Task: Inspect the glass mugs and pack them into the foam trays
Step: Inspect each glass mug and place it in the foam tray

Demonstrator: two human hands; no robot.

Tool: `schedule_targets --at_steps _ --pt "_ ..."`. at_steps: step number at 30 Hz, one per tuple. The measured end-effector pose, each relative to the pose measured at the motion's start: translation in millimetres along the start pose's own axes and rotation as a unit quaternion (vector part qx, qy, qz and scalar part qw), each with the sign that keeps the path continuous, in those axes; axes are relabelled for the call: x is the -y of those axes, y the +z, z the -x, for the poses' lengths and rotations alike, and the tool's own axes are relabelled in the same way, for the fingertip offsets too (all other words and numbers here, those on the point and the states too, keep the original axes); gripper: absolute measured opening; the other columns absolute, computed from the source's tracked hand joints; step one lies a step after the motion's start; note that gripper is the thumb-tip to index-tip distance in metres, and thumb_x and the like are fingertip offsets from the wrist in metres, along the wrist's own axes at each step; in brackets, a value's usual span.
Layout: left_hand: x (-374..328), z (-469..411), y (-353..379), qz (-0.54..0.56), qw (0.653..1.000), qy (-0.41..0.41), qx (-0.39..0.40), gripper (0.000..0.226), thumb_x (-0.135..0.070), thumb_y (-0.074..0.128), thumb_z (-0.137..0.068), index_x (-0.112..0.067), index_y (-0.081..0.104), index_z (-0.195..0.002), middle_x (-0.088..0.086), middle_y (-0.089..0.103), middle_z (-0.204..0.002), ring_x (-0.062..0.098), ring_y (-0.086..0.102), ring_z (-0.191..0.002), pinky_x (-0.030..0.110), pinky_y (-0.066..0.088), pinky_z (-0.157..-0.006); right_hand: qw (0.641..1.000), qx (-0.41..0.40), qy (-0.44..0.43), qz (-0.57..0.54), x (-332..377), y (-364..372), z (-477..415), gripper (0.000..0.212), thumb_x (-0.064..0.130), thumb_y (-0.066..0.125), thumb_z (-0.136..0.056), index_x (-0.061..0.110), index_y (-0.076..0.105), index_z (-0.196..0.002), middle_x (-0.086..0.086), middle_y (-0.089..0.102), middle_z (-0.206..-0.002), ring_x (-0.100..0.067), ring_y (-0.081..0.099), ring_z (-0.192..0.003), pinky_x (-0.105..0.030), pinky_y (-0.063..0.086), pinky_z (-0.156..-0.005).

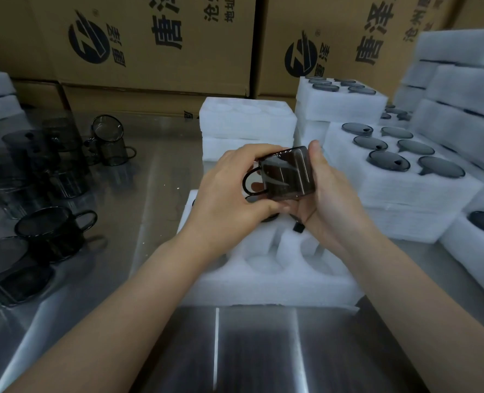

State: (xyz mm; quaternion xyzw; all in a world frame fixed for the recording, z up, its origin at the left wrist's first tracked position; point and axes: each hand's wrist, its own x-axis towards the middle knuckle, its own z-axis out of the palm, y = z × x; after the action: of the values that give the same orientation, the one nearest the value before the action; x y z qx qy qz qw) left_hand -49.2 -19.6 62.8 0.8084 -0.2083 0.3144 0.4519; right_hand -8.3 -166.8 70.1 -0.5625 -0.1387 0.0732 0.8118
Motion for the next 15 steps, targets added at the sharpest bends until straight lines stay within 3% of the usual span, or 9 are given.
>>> schedule_targets --at_steps 3,7,10,13,15 --pt "1.3 0.1 -1.4 0.059 0.998 0.002 0.006 0.066 -0.003 0.085 -0.066 -0.017 0.058 -0.124 -0.011 0.064 -0.119 0.006 0.058 -0.116 0.028 0.046 -0.102 0.999 0.018 0.003 -0.041 1.3 -2.7 -0.6 0.049 0.044 0.046 -0.093 0.001 0.065 -0.106 -0.024 0.071 -0.105 -0.037 0.070 -0.094 -0.036 0.058 -0.062" --pt "5.4 0.9 -3.3 0.103 0.995 0.012 0.012 0.066 0.004 0.081 -0.070 -0.015 0.052 -0.126 -0.013 0.059 -0.127 0.007 0.055 -0.124 0.031 0.045 -0.104 0.987 0.122 0.033 -0.100 1.5 -2.2 -2.5 0.061 0.049 0.048 -0.088 0.003 0.057 -0.128 -0.018 0.068 -0.113 -0.032 0.065 -0.107 -0.040 0.057 -0.083" --pt "4.1 0.6 -1.5 0.118 0.993 -0.024 0.013 0.070 0.006 0.080 -0.070 -0.023 0.049 -0.126 -0.014 0.056 -0.131 0.002 0.050 -0.127 0.016 0.047 -0.094 0.960 0.228 0.106 -0.128 -0.2 -2.2 -1.5 0.077 0.063 0.049 -0.084 0.009 0.046 -0.138 -0.018 0.065 -0.118 -0.034 0.059 -0.117 -0.045 0.050 -0.097" --pt "3.0 0.2 -1.9 0.104 0.993 -0.041 0.036 0.071 -0.003 0.084 -0.068 -0.030 0.045 -0.121 -0.018 0.047 -0.140 -0.006 0.039 -0.133 0.014 0.044 -0.096 0.962 0.228 0.099 -0.111 -1.7 -5.8 -2.6 0.078 0.063 0.065 -0.075 0.009 0.057 -0.131 -0.021 0.065 -0.116 -0.036 0.066 -0.107 -0.045 0.055 -0.089" --pt "1.6 1.1 -1.9 0.052 0.997 -0.028 0.051 0.075 -0.014 0.088 -0.065 -0.030 0.045 -0.125 -0.018 0.043 -0.143 -0.003 0.035 -0.136 0.015 0.035 -0.106 0.981 0.166 0.062 -0.081 -2.1 -7.6 -3.3 0.067 0.059 0.080 -0.062 0.009 0.073 -0.106 -0.016 0.070 -0.100 -0.031 0.071 -0.088 -0.040 0.060 -0.074"
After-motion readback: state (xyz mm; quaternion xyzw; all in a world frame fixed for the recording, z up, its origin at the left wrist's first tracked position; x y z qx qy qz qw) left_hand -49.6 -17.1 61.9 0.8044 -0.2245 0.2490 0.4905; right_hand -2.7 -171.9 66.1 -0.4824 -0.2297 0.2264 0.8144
